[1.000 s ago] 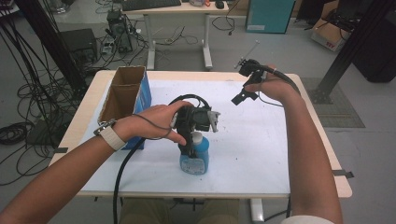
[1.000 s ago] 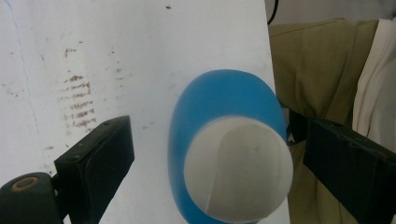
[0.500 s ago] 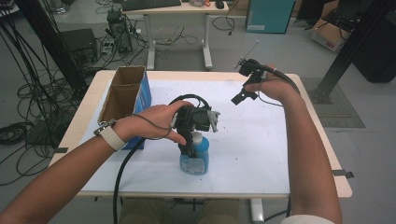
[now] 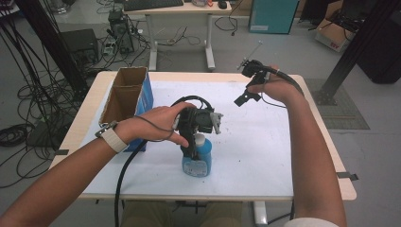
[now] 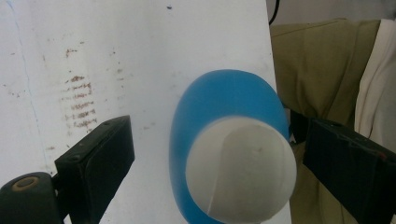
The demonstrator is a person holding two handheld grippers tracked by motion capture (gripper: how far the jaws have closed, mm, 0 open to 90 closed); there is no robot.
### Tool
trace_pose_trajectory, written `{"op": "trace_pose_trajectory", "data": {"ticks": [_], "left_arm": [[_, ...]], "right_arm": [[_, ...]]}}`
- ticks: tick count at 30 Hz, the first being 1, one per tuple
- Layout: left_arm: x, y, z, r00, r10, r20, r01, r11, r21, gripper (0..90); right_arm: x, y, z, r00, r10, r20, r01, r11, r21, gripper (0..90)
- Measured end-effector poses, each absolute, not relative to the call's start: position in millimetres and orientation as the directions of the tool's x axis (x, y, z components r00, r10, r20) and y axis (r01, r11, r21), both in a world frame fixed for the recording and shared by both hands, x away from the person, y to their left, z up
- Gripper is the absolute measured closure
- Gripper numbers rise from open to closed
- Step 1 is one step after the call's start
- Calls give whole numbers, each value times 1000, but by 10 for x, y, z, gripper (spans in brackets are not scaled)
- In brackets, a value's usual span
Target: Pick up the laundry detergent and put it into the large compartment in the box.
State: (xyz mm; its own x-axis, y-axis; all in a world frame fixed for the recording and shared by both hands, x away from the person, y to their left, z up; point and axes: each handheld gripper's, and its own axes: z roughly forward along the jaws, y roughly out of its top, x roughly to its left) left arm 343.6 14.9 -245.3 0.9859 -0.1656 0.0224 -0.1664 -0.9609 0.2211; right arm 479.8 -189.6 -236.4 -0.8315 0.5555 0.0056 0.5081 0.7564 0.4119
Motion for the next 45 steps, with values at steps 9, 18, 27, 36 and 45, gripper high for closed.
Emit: {"op": "trace_pose_trajectory", "data": {"ticks": [9,18,27,36,45], "left_arm": [[3434,148,-2455,986,-165,24,-166,-961,221,93],[3428,145,-2454,986,-164,27,-166,-961,221,93],[3434,150,-2450,986,-162,26,-164,-961,221,93],[3439,159,-2445,987,-159,28,-161,-961,224,93],[3435,157,-2448,987,-161,28,-163,-961,223,92]], "right_arm": [[4799,-1907,-2363,-831,556,4,508,757,412,116],[4795,-1914,-2356,-829,559,4,511,755,412,116],[4794,-1914,-2351,-829,559,4,510,754,414,116],[4794,-1921,-2344,-829,560,1,510,754,414,116],[4795,-1910,-2346,-830,558,1,509,755,414,116]]}}
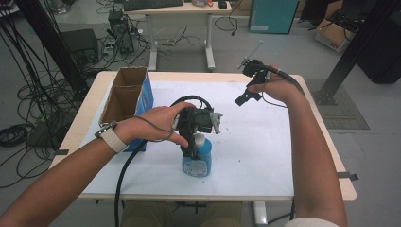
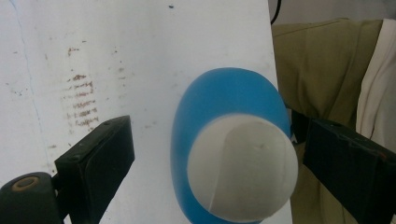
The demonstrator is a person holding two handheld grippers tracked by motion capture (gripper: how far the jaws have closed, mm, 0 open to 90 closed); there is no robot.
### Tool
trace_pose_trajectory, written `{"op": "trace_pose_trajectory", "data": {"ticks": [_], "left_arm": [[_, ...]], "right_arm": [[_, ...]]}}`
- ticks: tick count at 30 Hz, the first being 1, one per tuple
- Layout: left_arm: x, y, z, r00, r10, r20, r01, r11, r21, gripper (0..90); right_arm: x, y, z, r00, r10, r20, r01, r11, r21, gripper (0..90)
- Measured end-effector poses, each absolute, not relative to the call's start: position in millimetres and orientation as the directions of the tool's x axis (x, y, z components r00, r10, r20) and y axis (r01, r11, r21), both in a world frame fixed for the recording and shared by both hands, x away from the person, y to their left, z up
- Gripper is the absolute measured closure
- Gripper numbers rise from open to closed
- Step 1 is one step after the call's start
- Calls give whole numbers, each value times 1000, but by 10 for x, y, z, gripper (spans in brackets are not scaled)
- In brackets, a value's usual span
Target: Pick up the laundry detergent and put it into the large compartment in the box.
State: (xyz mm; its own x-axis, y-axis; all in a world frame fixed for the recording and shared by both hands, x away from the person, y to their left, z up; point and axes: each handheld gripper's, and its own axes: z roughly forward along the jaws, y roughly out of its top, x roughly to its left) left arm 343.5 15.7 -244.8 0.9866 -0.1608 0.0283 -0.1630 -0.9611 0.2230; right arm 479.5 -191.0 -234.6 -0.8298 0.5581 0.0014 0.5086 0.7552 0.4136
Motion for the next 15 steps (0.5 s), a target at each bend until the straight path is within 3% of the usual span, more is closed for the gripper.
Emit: {"op": "trace_pose_trajectory", "data": {"ticks": [15], "left_arm": [[3431,152,-2450,986,-162,28,-165,-961,222,93]], "right_arm": [[4788,-1915,-2334,-829,559,1,509,754,415,116]]}}
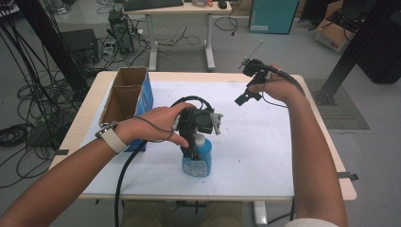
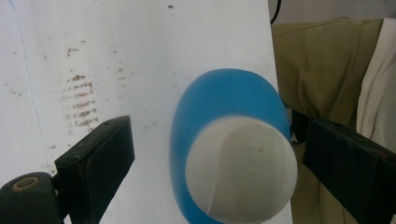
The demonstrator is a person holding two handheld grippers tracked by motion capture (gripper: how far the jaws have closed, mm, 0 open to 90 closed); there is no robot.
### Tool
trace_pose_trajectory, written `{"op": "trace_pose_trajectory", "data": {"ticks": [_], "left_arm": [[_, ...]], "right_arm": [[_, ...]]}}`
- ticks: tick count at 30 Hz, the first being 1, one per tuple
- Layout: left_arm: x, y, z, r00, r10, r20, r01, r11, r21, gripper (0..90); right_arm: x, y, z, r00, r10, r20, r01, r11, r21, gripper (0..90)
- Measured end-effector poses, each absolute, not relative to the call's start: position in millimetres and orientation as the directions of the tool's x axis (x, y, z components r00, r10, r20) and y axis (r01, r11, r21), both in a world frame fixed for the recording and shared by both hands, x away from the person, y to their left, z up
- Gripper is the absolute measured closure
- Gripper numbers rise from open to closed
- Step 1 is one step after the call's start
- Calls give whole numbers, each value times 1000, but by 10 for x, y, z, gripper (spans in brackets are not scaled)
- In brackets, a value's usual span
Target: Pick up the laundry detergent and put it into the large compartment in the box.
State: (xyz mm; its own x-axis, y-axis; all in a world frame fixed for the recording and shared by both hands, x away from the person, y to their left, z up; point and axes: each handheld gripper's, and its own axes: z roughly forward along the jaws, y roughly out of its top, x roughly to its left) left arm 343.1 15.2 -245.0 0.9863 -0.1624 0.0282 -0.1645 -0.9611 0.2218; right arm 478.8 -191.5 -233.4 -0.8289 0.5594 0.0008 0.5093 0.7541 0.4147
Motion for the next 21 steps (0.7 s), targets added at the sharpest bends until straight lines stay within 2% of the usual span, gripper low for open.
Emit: {"op": "trace_pose_trajectory", "data": {"ticks": [21], "left_arm": [[3437,154,-2451,987,-160,27,-162,-960,227,93]], "right_arm": [[4791,-1916,-2333,-829,559,2,509,754,416,116]]}}
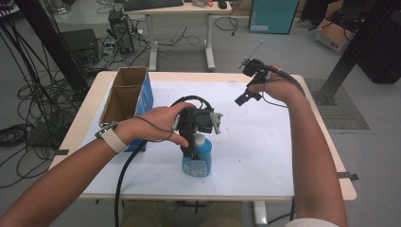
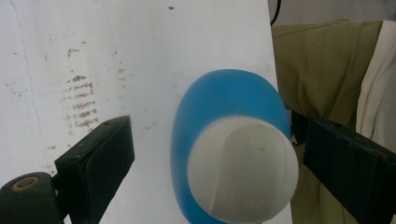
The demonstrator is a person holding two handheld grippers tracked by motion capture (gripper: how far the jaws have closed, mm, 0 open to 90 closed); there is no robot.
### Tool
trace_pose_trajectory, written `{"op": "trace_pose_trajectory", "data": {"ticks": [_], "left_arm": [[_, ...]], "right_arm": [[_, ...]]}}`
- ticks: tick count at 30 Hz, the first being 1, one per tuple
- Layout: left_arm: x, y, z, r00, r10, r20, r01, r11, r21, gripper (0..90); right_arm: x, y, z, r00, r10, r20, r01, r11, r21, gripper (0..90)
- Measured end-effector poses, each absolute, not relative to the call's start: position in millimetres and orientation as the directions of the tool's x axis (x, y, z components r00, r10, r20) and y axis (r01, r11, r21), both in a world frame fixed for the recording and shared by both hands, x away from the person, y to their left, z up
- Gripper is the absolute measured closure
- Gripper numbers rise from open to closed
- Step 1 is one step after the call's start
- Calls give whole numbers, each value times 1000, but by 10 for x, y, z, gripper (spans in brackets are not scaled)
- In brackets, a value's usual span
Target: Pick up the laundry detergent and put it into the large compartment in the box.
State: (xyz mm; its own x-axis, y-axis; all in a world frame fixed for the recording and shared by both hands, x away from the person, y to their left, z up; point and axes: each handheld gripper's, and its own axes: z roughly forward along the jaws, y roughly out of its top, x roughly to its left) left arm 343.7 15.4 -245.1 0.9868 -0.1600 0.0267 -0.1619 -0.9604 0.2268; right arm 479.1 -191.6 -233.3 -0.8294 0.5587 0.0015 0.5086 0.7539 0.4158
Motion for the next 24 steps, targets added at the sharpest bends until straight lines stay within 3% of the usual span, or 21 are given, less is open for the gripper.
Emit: {"op": "trace_pose_trajectory", "data": {"ticks": [24], "left_arm": [[3451,153,-2454,988,-155,27,-157,-959,234,96]], "right_arm": [[4786,-1921,-2332,-829,559,2,508,754,416,116]]}}
